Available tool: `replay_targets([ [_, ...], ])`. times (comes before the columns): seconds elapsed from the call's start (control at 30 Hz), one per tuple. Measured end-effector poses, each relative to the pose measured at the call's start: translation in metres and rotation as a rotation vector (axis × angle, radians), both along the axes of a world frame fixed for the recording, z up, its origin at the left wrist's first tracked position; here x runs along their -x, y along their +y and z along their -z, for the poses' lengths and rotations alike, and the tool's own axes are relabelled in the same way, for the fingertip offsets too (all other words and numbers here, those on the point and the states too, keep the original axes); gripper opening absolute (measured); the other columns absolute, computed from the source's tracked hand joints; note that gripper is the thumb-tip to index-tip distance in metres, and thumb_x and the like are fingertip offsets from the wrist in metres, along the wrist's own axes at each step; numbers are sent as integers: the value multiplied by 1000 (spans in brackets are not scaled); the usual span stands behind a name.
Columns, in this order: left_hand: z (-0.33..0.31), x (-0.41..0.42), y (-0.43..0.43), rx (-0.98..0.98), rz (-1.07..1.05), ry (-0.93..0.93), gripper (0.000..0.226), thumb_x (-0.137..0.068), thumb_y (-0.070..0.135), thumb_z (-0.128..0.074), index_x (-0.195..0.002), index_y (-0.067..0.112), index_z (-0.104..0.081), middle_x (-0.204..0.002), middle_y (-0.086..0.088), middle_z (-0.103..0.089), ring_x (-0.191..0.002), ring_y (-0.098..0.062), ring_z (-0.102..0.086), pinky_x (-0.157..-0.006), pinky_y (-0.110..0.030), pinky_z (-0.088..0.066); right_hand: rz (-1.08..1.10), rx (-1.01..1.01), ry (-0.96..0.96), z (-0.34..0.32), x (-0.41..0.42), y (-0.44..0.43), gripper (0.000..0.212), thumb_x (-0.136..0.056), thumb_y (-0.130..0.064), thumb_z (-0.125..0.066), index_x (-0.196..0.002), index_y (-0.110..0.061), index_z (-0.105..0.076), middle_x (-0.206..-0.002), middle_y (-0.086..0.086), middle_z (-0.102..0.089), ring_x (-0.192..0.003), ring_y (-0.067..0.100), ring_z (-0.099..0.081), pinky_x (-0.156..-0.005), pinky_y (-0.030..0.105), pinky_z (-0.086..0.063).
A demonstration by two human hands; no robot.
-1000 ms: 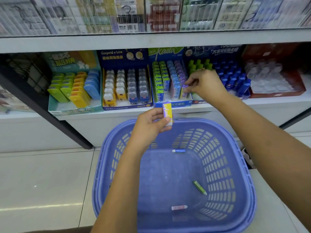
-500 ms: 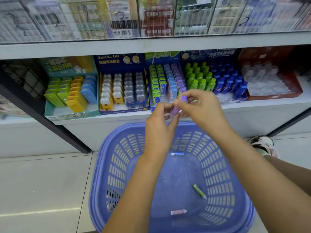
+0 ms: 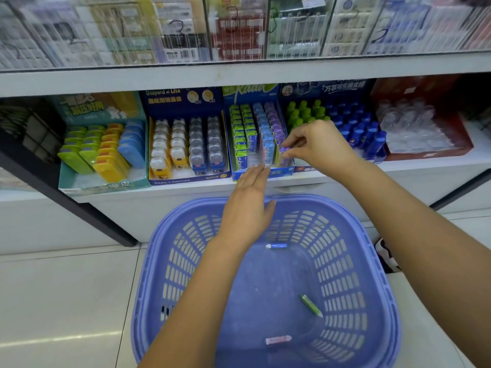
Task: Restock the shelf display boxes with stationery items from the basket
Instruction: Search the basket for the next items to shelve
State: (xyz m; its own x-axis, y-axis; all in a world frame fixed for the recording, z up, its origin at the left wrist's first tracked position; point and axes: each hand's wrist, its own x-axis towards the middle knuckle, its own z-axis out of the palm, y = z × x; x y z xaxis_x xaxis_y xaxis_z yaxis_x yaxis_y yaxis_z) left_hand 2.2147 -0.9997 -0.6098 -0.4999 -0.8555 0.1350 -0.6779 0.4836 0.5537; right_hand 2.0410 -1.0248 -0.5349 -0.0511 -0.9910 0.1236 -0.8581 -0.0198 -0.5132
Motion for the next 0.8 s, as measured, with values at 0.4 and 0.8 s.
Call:
replay_targets([
  [0.4,55,5,31,-344,3,179,25,-85,9,-59,-109,10,-64,-106,-8,-68,-98,-22,-64,-88,-30,-49,144,118,-85,46,-17,47,21,-75,-23,-75,-78,-16,-55,-64,-7,-52,-58,9,-46,-54,20,-34],
  [0.8,187,7,90,-772,601,-757,44,-75,28,-77,-107,0,-65,-111,-18,-66,-101,-32,-62,-84,-35,-48,190,-1079,201,249,-19,130,30,-91,-11,-50,-118,-2,-59,-122,15,-61,-113,31,-57,-91,36,-46],
])
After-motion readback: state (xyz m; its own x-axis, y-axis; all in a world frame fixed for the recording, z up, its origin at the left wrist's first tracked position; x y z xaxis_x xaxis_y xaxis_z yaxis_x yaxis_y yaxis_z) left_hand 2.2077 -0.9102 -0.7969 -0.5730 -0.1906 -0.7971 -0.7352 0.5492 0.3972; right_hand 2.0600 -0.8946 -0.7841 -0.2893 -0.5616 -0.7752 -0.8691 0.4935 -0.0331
